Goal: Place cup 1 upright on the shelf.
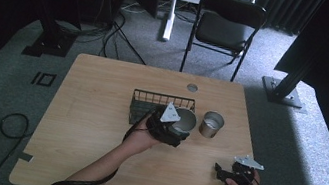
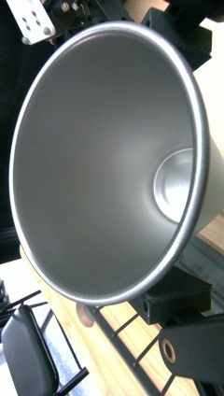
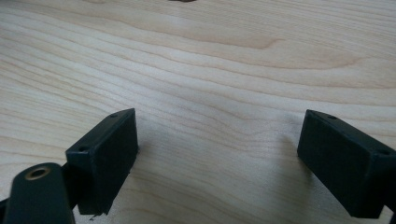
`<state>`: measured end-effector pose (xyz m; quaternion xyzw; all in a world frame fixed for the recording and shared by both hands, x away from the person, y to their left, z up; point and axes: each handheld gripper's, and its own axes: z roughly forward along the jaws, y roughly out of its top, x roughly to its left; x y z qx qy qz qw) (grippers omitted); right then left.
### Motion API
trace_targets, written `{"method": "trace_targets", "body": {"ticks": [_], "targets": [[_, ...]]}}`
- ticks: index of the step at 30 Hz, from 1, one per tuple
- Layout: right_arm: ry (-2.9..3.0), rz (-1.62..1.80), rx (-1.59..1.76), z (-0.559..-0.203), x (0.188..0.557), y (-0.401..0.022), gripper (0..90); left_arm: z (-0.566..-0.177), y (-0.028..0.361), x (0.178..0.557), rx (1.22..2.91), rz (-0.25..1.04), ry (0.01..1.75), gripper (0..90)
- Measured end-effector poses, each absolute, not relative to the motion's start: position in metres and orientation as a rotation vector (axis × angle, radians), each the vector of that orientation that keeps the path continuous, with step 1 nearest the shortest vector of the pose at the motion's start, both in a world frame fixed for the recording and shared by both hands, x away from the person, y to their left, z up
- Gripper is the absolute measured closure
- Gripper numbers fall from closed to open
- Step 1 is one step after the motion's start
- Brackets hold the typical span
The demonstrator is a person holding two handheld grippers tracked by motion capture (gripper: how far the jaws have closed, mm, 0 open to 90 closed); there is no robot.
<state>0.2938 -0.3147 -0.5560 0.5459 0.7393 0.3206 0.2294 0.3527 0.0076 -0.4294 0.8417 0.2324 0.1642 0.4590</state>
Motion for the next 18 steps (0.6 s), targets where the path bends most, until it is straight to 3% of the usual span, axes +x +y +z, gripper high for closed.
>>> {"method": "trace_targets", "body": {"ticks": [18], "targets": [[2.035,0.883,1.502,-0.556,0.294,-0.315,11.8,-0.393,0.034,0.362,1.981,0.505,0.648,16.7]]}}
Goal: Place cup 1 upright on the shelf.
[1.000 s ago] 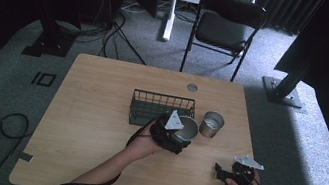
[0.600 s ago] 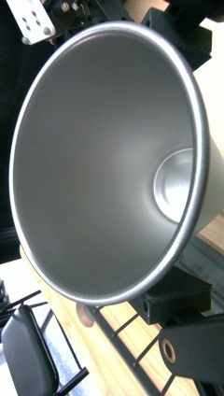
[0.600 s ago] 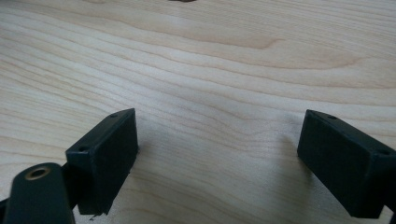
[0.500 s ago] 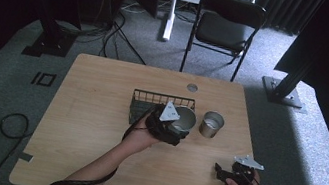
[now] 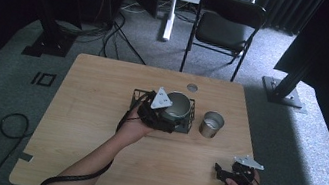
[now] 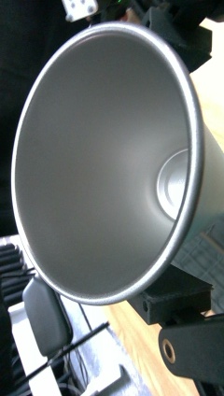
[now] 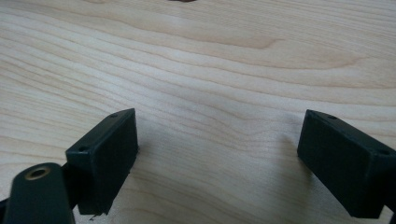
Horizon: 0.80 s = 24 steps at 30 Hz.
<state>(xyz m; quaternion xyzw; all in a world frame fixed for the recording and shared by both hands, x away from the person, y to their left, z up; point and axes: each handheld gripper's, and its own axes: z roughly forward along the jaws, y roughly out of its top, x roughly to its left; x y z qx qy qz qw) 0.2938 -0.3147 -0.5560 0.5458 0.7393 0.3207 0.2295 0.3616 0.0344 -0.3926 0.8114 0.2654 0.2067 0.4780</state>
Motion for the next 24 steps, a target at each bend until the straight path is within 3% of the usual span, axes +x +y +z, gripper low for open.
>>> {"method": "trace_targets", "body": {"ticks": [10,24], "targets": [[2.035,0.883,1.502,-0.556,0.294,-0.315,11.8,-0.379,0.051,0.378,1.915,0.566,0.743,16.7],[2.035,0.882,1.503,-0.556,0.294,-0.315,11.8,-0.391,0.076,0.408,1.798,0.636,1.022,16.7]]}}
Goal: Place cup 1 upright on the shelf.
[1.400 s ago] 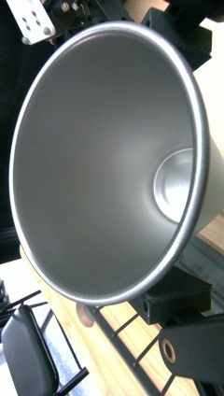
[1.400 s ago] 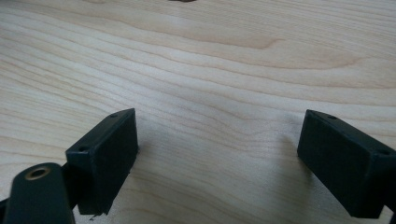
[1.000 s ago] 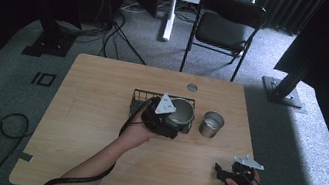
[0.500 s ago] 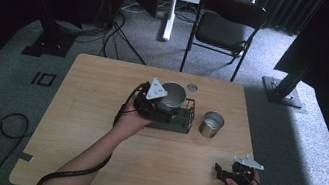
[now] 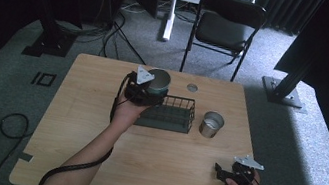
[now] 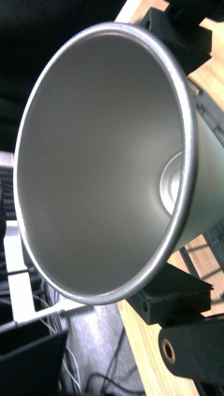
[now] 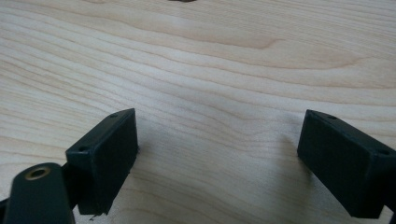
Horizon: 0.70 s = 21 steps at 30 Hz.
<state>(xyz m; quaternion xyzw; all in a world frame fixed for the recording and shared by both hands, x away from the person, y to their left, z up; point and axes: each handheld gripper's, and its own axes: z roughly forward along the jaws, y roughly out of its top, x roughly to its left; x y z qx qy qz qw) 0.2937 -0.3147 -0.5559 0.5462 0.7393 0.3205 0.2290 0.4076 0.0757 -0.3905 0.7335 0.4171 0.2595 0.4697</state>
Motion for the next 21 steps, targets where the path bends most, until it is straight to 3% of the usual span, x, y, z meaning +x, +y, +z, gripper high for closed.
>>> {"method": "trace_targets", "body": {"ticks": [21], "targets": [[2.035,0.883,1.504,-0.556,0.294,-0.315,11.8,-0.441,0.076,0.426,1.776,0.635,1.186,16.7]]}}
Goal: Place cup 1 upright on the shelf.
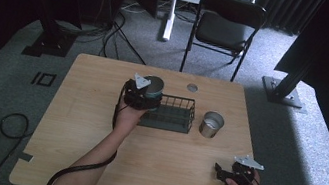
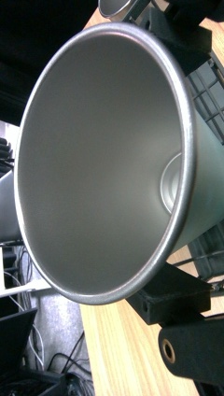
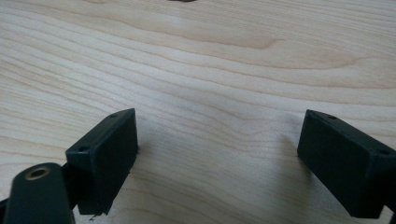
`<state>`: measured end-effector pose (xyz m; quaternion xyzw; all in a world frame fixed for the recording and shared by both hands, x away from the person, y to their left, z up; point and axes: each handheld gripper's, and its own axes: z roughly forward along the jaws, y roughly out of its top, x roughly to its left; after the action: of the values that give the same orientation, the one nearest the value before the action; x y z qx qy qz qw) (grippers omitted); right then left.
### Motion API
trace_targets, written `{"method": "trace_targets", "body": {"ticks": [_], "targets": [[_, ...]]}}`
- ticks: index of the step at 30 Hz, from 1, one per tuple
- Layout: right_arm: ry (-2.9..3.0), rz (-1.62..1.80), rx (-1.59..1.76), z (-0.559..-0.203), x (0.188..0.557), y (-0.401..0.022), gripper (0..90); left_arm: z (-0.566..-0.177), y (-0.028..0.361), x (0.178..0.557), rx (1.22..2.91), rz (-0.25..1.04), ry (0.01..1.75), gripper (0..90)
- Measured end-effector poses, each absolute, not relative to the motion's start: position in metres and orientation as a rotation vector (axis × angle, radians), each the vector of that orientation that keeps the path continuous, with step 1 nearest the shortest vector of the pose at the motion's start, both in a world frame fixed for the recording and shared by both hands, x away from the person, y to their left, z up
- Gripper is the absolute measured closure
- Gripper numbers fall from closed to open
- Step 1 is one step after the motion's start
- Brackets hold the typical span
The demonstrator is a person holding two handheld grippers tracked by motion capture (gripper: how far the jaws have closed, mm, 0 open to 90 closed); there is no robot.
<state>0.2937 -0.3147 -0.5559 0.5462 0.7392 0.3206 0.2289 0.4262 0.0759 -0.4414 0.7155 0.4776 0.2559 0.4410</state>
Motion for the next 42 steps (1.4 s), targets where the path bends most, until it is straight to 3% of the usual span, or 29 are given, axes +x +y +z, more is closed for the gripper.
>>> {"method": "trace_targets", "body": {"ticks": [33,42], "targets": [[2.035,0.883,1.503,-0.556,0.294,-0.315,11.8,-0.464,0.06,0.428,1.84,0.669,1.161,16.3],[2.035,0.883,1.503,-0.556,0.294,-0.315,11.8,-0.457,0.062,0.424,1.876,0.682,1.102,10.1]]}}
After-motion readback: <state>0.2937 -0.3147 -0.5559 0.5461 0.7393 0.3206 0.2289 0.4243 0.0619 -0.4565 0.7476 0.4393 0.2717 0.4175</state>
